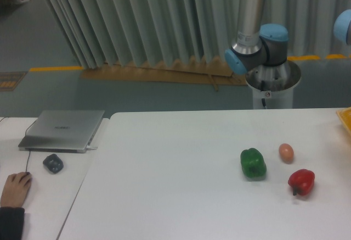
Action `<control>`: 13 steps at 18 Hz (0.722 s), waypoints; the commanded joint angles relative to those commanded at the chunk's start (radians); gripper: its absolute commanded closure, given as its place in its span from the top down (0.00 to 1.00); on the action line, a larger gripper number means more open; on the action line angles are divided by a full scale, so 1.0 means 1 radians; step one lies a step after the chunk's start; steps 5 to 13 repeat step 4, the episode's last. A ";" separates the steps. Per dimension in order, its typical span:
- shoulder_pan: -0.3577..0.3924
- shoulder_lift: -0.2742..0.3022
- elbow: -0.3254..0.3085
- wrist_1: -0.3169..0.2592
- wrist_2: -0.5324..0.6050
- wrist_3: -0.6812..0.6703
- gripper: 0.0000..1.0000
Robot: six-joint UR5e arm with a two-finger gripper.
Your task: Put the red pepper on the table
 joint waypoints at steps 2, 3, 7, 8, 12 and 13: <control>0.000 -0.005 -0.002 0.000 -0.029 -0.003 1.00; 0.000 -0.006 -0.002 0.000 -0.029 -0.005 1.00; 0.000 -0.006 0.000 0.000 -0.031 -0.005 1.00; 0.000 -0.006 0.000 0.000 -0.031 -0.005 1.00; 0.000 -0.006 0.000 0.000 -0.031 -0.005 1.00; 0.000 -0.006 0.000 0.000 -0.031 -0.005 1.00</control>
